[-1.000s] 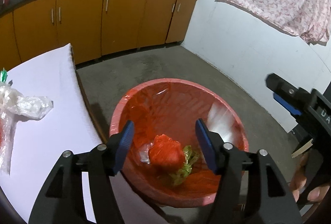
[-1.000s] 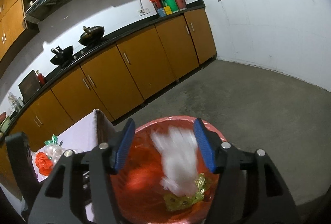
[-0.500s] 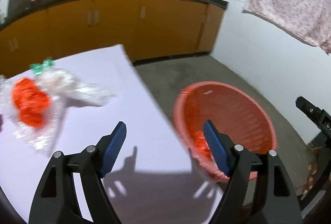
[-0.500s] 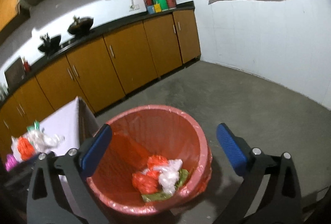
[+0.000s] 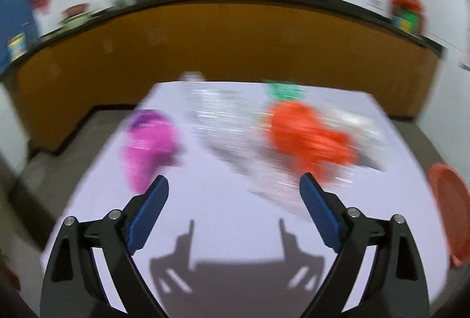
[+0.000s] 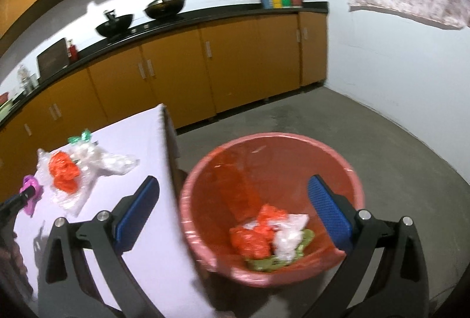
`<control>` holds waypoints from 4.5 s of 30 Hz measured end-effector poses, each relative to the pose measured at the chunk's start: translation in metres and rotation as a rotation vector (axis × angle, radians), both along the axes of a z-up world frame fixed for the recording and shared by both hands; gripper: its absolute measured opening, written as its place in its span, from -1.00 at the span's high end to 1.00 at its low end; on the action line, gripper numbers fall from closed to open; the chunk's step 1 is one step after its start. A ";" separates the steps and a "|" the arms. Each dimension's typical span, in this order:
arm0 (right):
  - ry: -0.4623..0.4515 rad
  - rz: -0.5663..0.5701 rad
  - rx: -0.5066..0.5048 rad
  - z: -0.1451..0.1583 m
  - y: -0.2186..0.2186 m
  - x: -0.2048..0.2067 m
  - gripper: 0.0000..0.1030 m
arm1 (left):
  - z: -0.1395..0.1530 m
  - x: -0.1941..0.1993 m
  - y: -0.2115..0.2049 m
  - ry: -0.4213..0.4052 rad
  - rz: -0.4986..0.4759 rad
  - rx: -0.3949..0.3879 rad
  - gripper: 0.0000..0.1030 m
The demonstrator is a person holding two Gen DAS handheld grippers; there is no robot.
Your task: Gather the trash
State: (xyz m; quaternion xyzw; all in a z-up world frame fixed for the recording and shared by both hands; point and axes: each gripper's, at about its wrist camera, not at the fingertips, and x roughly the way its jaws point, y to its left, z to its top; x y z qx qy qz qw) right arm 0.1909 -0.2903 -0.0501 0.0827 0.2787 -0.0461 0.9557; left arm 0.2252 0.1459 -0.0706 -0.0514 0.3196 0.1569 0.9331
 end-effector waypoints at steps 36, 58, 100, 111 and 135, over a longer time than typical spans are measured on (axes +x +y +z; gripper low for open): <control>0.010 0.338 -0.056 -0.027 0.168 0.097 -0.65 | -0.039 0.055 0.103 0.091 0.008 -0.061 -0.04; 0.192 0.467 -0.215 -0.078 0.229 0.209 0.16 | -0.009 0.025 0.071 -0.026 -0.129 -0.102 -0.05; 0.177 0.260 -0.018 -0.063 0.159 0.136 -0.36 | 0.024 -0.001 0.003 -0.093 -0.240 -0.098 -0.05; 0.209 0.305 0.001 -0.069 0.153 0.141 0.49 | 0.019 0.002 -0.014 -0.078 -0.269 -0.117 -0.05; -0.089 0.158 -0.014 0.036 0.058 0.012 0.49 | 0.054 -0.019 -0.111 -0.148 -0.466 -0.152 -0.05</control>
